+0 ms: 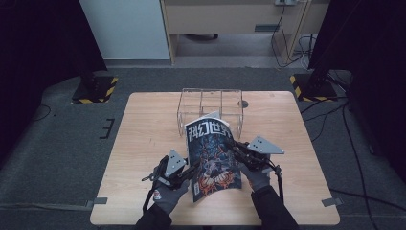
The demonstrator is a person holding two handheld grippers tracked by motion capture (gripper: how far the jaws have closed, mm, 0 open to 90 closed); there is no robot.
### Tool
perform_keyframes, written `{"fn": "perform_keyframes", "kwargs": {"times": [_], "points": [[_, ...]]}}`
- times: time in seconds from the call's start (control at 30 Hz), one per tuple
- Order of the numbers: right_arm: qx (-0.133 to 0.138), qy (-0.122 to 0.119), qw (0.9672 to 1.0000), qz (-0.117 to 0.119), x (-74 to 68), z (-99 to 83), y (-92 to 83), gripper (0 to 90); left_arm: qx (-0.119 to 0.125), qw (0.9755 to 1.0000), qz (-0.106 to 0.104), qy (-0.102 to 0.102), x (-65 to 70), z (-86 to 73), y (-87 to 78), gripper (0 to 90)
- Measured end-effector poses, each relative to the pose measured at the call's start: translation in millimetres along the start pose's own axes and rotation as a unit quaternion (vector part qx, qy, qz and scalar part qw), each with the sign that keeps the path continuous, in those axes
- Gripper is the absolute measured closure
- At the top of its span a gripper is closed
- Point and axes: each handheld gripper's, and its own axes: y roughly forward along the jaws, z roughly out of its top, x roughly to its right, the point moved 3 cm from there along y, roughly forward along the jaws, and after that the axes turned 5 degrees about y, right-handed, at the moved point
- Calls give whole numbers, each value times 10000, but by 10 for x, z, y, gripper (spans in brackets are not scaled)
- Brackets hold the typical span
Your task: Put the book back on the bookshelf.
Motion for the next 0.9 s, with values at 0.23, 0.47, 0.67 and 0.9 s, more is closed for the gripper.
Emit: {"fn": "perform_keyframes", "kwargs": {"times": [0.23, 0.47, 0.67, 0.9], "points": [[9, 53, 9999, 117, 21, -17, -55, 860, 78, 9988, -283, -385, -110, -18, 112, 687], [-69, 6, 9995, 312, -23, -37, -44, 861, 184, 9965, -449, -677, -188, -2, 182, 649], [-94, 0, 9993, 370, -51, -28, -39, 860, 73, 9976, -271, -632, -153, 10, 204, 657], [-60, 10, 9998, 192, -31, -12, -11, 859, 103, 9983, -302, -492, -103, 123, 126, 732]]}}
